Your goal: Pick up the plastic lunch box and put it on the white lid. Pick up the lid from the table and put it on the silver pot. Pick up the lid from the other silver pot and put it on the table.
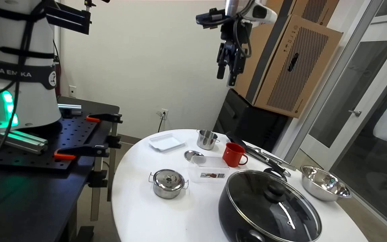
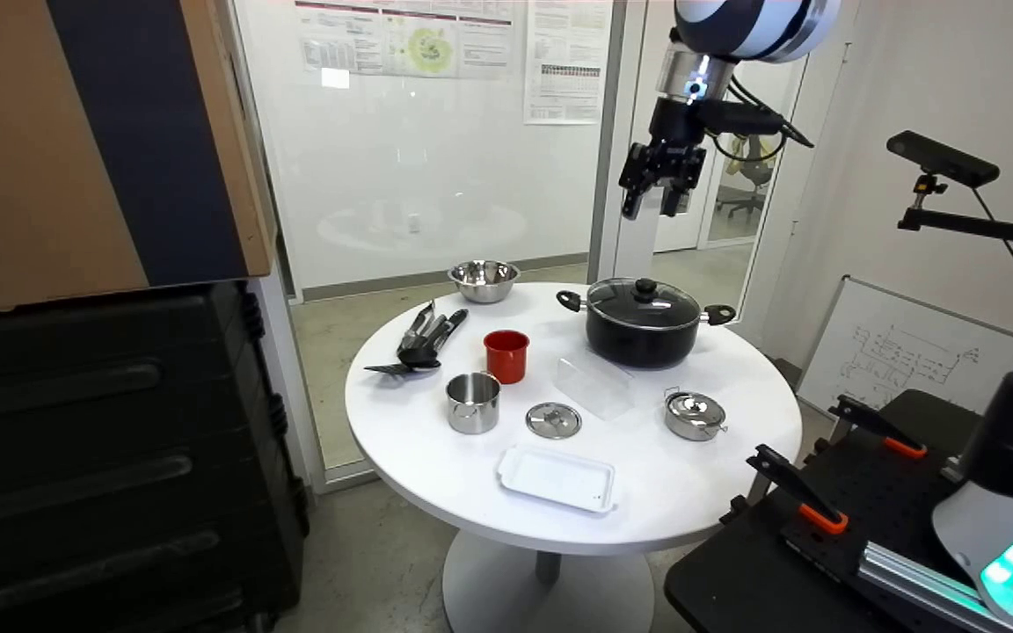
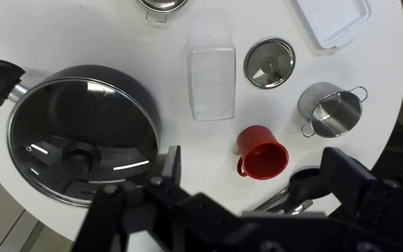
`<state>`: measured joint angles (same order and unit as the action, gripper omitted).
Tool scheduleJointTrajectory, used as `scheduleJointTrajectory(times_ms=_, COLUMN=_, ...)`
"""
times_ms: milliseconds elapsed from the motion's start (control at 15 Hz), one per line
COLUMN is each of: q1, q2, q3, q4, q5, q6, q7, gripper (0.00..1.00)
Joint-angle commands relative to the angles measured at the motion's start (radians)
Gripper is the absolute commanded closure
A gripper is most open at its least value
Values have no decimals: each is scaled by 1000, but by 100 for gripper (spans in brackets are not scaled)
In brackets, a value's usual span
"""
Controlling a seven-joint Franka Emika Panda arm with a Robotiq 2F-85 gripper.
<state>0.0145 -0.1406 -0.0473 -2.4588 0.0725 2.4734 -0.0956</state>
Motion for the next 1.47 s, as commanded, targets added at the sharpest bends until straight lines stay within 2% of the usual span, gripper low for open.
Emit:
scheduleJointTrajectory(times_ms=0, q1=-25, q2=152, q3=9, q4=128, q5=-33, q6=-48, q7=102, gripper=0)
scheduleJointTrajectory(times_ms=67, q1=-17, q2=79, q3=9, q4=51, q5=-5, q6=-9, q7=43, gripper=0)
scheduleJointTrajectory(times_ms=267, q1=-25, q2=147, q3=9, q4=101, q5=-9, q6=-15, q7=71, gripper=0)
scheduleJointTrajectory(times_ms=733, q1=-25, q2=152, q3=9, q4=113, q5=-9, q6=-24, q7=76, gripper=0)
scheduleJointTrajectory(times_ms=1200, q1=-44, q2=372, q3=-13, q4=189, q5=-113, q6=17, q7=112, gripper=0)
scheduleJointTrajectory(times_ms=1400, q1=-43, q2=469, q3=-16, q4=228, q5=-116, q6=42, q7=109, gripper=0)
